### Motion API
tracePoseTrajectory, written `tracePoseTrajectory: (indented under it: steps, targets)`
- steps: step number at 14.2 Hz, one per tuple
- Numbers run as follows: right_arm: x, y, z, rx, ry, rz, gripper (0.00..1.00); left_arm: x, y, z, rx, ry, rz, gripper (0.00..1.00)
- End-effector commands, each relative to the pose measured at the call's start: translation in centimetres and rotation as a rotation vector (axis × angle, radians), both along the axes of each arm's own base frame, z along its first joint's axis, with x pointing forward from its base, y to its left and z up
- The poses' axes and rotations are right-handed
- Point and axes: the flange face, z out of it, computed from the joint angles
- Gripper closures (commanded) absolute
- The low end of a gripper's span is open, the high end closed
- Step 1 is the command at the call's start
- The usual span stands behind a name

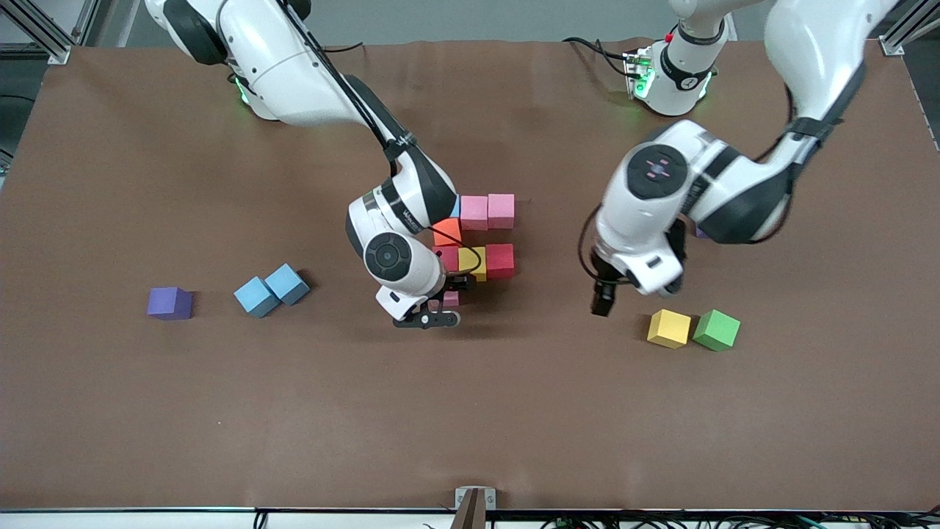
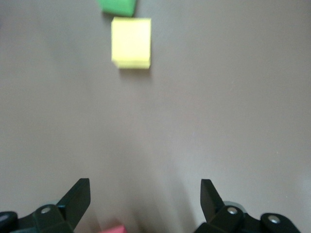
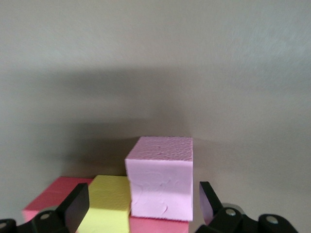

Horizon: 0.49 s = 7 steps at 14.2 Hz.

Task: Arrange 11 blocks into digit 3
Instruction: 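Grasp the yellow cube with the left gripper while the right gripper grasps blue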

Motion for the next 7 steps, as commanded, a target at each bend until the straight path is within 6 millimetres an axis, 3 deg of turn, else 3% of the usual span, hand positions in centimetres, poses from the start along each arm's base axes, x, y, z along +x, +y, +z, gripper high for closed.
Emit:
tracePoseTrajectory:
  steps: [1,3,5,7]
  targets:
    - [0.9,-2.7,4.9,0.007,0.01,-0.036,0.0,1.9,3.2,0.8,0.013,0.015,-0.129,0.0]
    - [3.3,-8.9,8.0,-0.029,0.032,-0.106,0.0,3.4,6.6,0.5,0.04,0.026,-0.252,0.0]
    - [5.3,-16.8,9.4,-0.067,0.113,-0.2,0.0,5.0,10.3,-1.3,0.069,0.058,-0.36,0.0]
    - [6.5,-24.1,9.7,-0.083,0.148,-0.29,0.0,5.6,12.4,-3.9,0.071,0.099,-0.402,0.0]
